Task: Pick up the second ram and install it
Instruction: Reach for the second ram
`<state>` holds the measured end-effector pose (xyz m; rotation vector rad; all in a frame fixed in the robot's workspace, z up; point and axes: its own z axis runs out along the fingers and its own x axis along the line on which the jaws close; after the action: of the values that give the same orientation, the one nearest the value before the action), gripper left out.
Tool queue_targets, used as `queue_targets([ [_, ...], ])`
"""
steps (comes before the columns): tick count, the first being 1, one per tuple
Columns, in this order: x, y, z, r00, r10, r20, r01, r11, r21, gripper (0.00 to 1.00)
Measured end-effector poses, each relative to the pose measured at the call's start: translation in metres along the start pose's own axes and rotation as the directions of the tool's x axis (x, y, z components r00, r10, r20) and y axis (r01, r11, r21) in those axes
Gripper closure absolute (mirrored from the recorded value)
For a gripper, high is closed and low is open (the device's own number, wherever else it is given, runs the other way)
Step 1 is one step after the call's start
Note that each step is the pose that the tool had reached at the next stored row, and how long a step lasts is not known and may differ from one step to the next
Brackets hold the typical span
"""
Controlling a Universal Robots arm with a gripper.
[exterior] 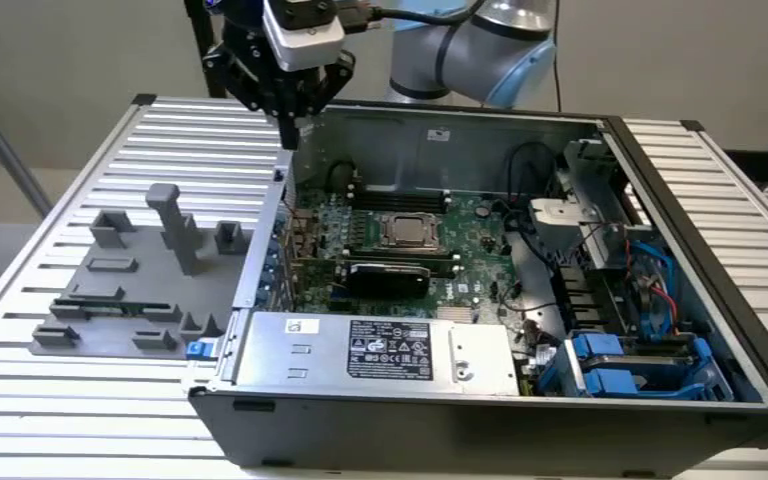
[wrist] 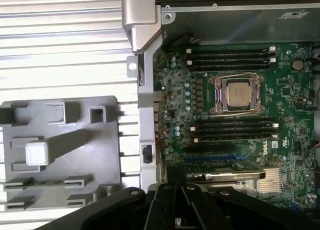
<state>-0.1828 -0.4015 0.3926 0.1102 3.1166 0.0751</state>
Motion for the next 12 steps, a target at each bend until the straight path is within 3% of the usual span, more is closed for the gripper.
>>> queue_targets([
  [12,0.054,-0.01,-0.0016,1.0,0.0,0.003,0.0,1.0,-0.0001,1.0],
])
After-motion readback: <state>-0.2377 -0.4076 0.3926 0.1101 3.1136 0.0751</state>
